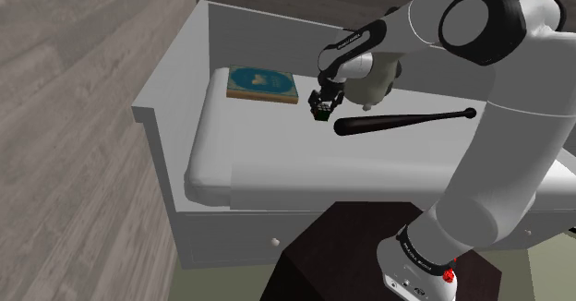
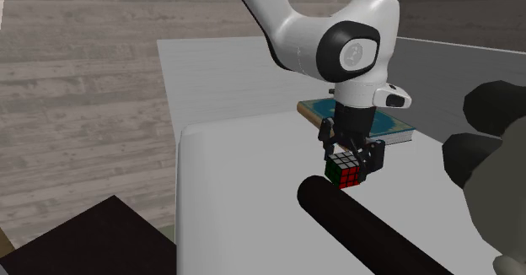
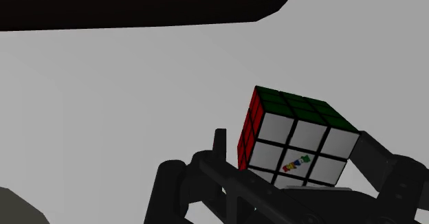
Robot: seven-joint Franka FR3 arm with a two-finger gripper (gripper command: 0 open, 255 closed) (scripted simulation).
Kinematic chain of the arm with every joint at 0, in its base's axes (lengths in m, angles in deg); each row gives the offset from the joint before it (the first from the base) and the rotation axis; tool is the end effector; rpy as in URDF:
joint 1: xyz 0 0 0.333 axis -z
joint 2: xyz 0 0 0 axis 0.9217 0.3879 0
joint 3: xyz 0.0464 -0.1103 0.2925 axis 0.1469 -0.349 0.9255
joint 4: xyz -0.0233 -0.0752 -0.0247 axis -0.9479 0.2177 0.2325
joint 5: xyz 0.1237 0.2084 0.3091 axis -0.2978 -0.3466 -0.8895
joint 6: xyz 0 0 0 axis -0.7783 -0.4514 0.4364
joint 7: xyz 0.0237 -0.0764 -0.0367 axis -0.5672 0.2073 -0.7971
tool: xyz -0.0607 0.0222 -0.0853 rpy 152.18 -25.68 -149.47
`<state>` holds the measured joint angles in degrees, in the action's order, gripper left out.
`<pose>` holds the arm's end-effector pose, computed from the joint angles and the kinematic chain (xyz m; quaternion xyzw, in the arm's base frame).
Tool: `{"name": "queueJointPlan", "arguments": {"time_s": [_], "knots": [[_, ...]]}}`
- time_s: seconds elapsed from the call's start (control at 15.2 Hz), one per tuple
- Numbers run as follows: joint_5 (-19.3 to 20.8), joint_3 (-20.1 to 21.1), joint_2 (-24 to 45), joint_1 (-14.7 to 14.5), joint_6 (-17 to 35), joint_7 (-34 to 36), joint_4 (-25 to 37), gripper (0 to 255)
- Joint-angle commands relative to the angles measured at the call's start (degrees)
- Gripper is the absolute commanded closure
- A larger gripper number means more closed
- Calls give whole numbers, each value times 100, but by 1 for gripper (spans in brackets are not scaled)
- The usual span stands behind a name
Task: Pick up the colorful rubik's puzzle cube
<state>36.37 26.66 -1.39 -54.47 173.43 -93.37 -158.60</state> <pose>0.5467 -0.2386 0.2664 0.9787 -0.2053 -0.0005 0.0001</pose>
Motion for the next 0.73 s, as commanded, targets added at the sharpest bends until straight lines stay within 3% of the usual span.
{"name": "queueJointPlan", "arguments": {"time_s": [0.0,0.07,0.66], "knots": [[-11,3,33,8,40,-12,-4,0],[-12,3,34,10,44,-16,-8,255],[-11,3,33,8,40,-12,-4,255]]}}
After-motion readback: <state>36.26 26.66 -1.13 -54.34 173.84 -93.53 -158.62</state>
